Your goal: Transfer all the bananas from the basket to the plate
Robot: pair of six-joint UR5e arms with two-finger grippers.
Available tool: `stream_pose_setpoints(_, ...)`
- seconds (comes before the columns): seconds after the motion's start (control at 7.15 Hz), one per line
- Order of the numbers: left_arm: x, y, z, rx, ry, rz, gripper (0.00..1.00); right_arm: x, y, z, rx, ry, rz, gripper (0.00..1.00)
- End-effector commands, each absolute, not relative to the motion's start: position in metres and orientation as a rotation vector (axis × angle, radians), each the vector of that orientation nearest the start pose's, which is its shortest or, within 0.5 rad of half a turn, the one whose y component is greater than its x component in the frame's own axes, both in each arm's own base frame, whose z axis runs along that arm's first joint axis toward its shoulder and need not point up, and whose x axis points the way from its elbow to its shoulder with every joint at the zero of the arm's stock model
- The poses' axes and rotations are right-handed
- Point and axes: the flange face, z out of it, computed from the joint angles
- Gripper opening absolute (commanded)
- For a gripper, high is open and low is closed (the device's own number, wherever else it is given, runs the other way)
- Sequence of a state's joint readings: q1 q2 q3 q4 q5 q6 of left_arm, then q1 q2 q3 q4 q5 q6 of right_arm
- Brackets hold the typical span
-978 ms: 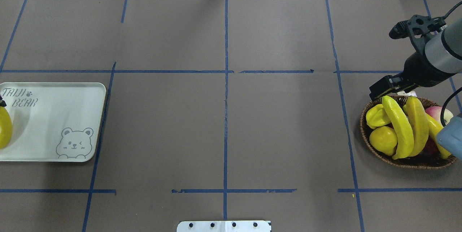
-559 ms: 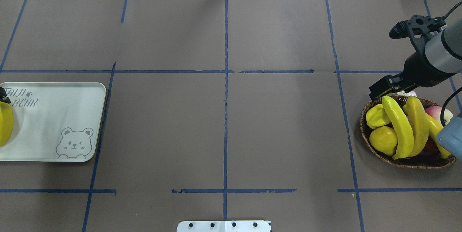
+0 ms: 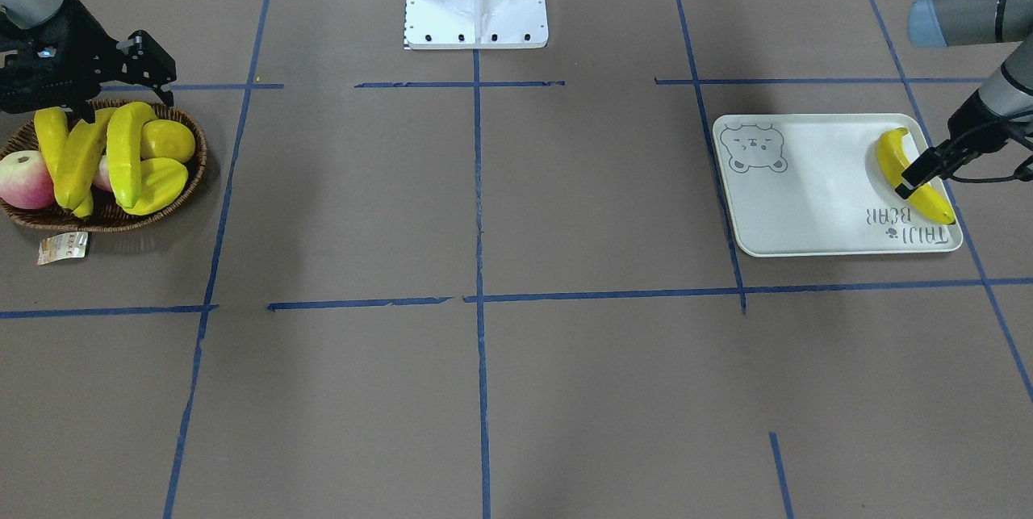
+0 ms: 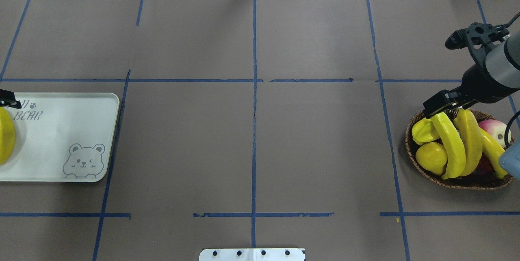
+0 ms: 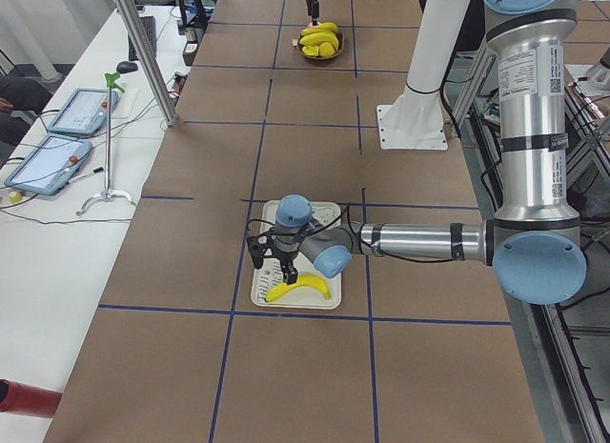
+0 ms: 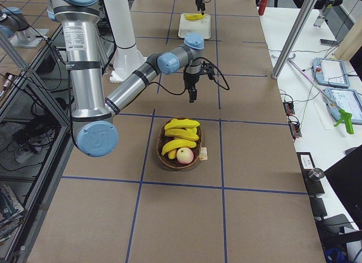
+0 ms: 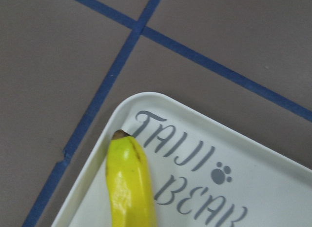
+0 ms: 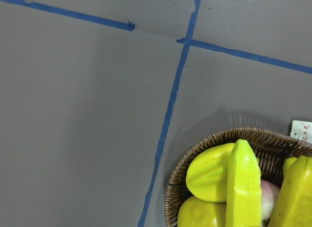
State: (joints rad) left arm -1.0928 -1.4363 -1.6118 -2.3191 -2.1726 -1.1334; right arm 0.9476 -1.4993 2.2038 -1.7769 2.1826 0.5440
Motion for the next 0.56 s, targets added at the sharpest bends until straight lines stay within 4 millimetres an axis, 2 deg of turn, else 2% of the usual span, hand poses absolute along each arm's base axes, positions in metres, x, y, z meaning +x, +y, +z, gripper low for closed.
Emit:
stream_pose_setpoints(0.0,0.148,-0.444,0.605,0.041,0.899,-0.358,1.00,-0.191,-0.395,0.397,0.088,-0.771,-0.224,0.99)
stream_pose_setpoints(0.14,0.148,-0.445,0.603,0.045,0.903,-0.356,1.00,-0.186,-0.388,0.411,0.097,-0.776,-0.200,0.99)
stream_pose_setpoints(0.28,0.148,-0.445,0.602,0.046,0.904,-0.355,1.00,-0.196,-0.383,0.411,0.092,-0.771,-0.138,0.99)
stream_pose_setpoints(0.42,0.148,-0.445,0.603,0.045,0.903,-0.356,1.00,-0.214,-0.372,0.421,0.098,-0.721,-0.159,0.99)
